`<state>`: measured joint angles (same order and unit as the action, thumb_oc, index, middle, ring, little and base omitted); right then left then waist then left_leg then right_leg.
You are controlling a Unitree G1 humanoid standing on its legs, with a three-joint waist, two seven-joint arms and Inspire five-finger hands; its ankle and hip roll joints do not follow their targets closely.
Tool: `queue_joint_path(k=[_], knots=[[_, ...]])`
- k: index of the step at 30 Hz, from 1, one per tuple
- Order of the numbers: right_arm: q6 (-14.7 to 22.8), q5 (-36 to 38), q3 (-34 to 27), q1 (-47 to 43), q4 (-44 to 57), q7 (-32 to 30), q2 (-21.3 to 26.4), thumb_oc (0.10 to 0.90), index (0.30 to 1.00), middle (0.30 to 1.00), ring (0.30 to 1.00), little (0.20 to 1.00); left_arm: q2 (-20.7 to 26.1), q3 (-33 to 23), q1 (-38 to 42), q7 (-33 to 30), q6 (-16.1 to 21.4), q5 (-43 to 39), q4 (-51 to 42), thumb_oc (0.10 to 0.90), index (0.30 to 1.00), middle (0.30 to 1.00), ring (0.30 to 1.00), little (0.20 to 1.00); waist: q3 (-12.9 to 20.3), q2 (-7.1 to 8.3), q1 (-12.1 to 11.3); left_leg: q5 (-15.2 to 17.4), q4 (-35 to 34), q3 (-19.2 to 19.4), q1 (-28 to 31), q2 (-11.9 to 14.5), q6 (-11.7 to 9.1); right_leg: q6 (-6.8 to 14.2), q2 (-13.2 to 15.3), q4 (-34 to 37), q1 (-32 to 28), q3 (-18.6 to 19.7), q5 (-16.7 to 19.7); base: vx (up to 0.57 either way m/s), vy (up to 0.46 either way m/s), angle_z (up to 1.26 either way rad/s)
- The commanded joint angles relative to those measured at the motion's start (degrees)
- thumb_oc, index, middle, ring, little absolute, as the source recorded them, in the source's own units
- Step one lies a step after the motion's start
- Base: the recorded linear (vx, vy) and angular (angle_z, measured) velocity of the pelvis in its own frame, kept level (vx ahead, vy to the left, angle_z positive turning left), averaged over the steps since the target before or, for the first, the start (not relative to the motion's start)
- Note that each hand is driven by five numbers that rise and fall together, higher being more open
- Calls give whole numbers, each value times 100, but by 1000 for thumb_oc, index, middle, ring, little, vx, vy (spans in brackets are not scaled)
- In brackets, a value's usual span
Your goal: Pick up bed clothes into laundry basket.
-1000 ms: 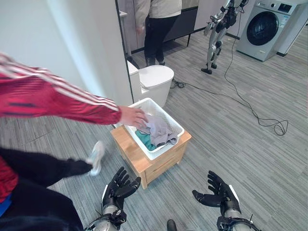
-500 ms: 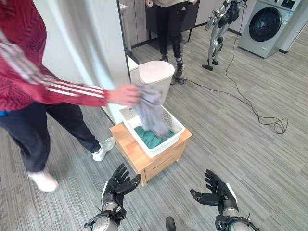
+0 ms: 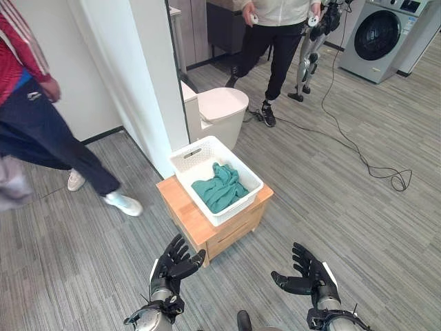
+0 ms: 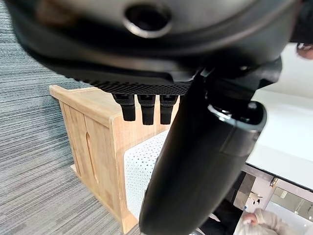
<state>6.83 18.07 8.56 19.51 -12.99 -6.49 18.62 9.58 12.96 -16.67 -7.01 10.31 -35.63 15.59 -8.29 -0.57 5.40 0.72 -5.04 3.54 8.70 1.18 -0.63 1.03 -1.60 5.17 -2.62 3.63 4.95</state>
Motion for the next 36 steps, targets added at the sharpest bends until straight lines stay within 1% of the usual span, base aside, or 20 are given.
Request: queue_joint_path(k=[1, 4, 7, 8, 10, 11, 12, 13, 15, 16, 17, 18, 20, 22, 24, 28, 31, 32, 34, 36], knots=[[642, 128, -78, -275, 605, 161, 134, 800, 900, 900, 900, 900, 233, -283, 388, 1, 772, 145, -418, 800, 900, 900, 900, 900, 251, 183, -99, 383, 312, -323, -191, 136, -113, 473, 387, -589, 0, 35, -960, 0, 0, 0], [652, 110, -67, -365, 667, 261, 194, 800, 900, 900, 900, 900, 216, -477, 296, -16, 817, 142, -527, 800, 900, 900, 900, 900, 255, 171, -189, 382, 321, -413, -197, 106, -85, 486, 418, -792, 60, -42, -1008, -17, 4, 1], [725, 199, 43, -633, 935, 416, 229, 800, 900, 900, 900, 900, 276, -737, 290, -93, 888, 187, -639, 800, 900, 900, 900, 900, 68, 87, -353, 361, 471, -559, -321, 112, -46, 575, 420, -1810, 559, -177, -1137, -165, -6, 8], [769, 166, 161, -864, 1062, 455, 252, 800, 900, 900, 900, 900, 449, -810, 512, -153, 928, 286, -598, 800, 900, 900, 900, 900, -92, 111, -363, 297, 722, -929, -573, 38, -109, 593, 326, -2293, 656, 83, -1459, -202, -44, 25], [770, 166, 162, -872, 1059, 455, 251, 800, 900, 900, 900, 900, 449, -813, 518, -153, 927, 287, -597, 800, 900, 900, 900, 900, -76, 109, -355, 283, 723, -937, -604, 41, -112, 592, 324, -2279, 676, 75, -1438, -92, -51, 65], [798, 150, 244, -994, 1161, 464, 274, 800, 900, 900, 900, 900, 553, -820, 666, -191, 950, 382, -615, 800, 900, 900, 900, 900, -71, 120, -367, 240, 875, -1256, -795, -8, -135, 567, 134, -2413, 619, 410, -1649, -111, -179, 111], [830, 221, 449, -1137, 1350, 590, 345, 800, 900, 900, 900, 900, 656, -838, 823, -216, 1026, 504, -703, 800, 900, 900, 900, 900, -6, 169, -380, 145, 1178, -1907, -1135, -153, -177, 443, -277, -2657, 396, 1158, -2067, -117, -181, 111], [833, 222, 452, -1144, 1346, 590, 346, 800, 900, 900, 900, 900, 654, -842, 824, -217, 1024, 505, -706, 800, 900, 900, 900, 900, 7, 157, -368, 128, 1173, -1920, -1159, -141, -185, 442, -287, -2639, 413, 1148, -2040, -122, -187, 167], [791, 223, 871, -1478, 1453, 714, 514, 800, 900, 900, 900, 900, 625, -884, 921, -238, 1140, 502, -758, 800, 900, 900, 900, 900, 11, 224, -487, -103, 1226, -2553, -1523, -448, -241, 166, -519, -2280, -24, 1836, -2152, -186, -188, 234], [797, 225, 880, -1495, 1439, 714, 514, 800, 900, 900, 900, 900, 622, -893, 926, -238, 1139, 503, -758, 800, 900, 900, 900, 900, 5, 216, -463, -110, 1222, -2572, -1521, -445, -240, 165, -513, -2219, -54, 1823, -2120, -505, -395, 262], [730, 259, 1129, -1875, 1577, 880, 693, 800, 900, 900, 900, 900, 466, -955, 863, -275, 1214, 410, -899, 800, 900, 900, 900, 900, -63, 215, -701, -657, 1012, -2741, -1987, -444, -512, -7, -505, -1440, -328, 1577, -1929, -487, -355, 263], [718, 285, 1162, -1991, 1593, 867, 746, 800, 900, 900, 900, 900, 374, -940, 898, -306, 1272, 314, -950, 800, 900, 900, 900, 900, -146, 198, -690, -689, 999, -2616, -2150, -426, -573, -47, -527, -1416, -301, 1450, -1855, -636, -398, 297], [702, 331, 1164, -2104, 1648, 876, 815, 800, 900, 900, 900, 900, 278, -947, 879, -264, 1302, 181, -994, 800, 900, 900, 900, 900, -245, 261, -570, -418, 1400, -1847, -2110, -229, -451, -34, -426, -1446, -154, 1137, -1730, -384, -111, 171], [701, 353, 1101, -2042, 1670, 852, 859, 800, 900, 900, 900, 900, 228, -934, 691, -107, 1251, 169, -1088, 800, 900, 900, 900, 900, -265, 419, -472, 126, 2259, -943, -1880, 0, -353, -14, -99, -1384, 19, 544, -1554, -413, -74, 108], [718, 579, 992, -1861, 1632, 818, 806, 800, 900, 900, 900, 900, 283, -895, 549, 14, 1184, 214, -1118, 800, 900, 900, 900, 900, -170, 452, -349, 367, 2487, -384, -1520, 268, -304, 2, 86, -1236, 119, 42, -1477, -345, -42, 139], [798, 691, 749, -1336, 1544, 651, 621, 800, 900, 900, 900, 900, 385, -748, 684, -21, 1109, 327, -1039, 800, 900, 900, 900, 900, 72, 305, 28, 537, 2413, 689, -434, 909, -480, 72, 403, -1178, 356, -1231, -1378, -252, 43, 189], [803, 712, 595, -1031, 1576, 625, 576, 800, 900, 900, 900, 900, 400, -600, 832, 3, 1075, 311, -976, 800, 900, 900, 900, 900, 169, 198, 204, 708, 2095, 850, -218, 873, -577, 143, 581, -1213, 481, -1787, -1334, -174, 98, 153], [824, 719, 497, -789, 1606, 614, 526, 800, 900, 900, 900, 900, 366, -367, 1007, 44, 1039, 352, -947, 800, 900, 900, 900, 900, 219, 56, 345, 894, 1377, 1123, -156, 741, -518, 248, 776, -1233, 626, -2257, -1160, -216, 173, 112], [810, 702, 510, -798, 1559, 611, 528, 800, 900, 900, 900, 900, 362, -297, 1064, 29, 1039, 371, -944, 800, 900, 900, 900, 900, 215, 14, 345, 904, 1181, 1000, -210, 641, -465, 302, 831, -1221, 692, -2303, -1047, -194, 187, 145], [756, 521, 535, -836, 1476, 587, 471, 800, 900, 900, 900, 900, 415, -195, 1138, 33, 1016, 394, -1055, 800, 900, 900, 900, 900, 92, 19, 292, 959, 927, 689, -256, 402, -241, 468, 1007, -1721, 1072, -2105, -829, -249, 260, 126]])
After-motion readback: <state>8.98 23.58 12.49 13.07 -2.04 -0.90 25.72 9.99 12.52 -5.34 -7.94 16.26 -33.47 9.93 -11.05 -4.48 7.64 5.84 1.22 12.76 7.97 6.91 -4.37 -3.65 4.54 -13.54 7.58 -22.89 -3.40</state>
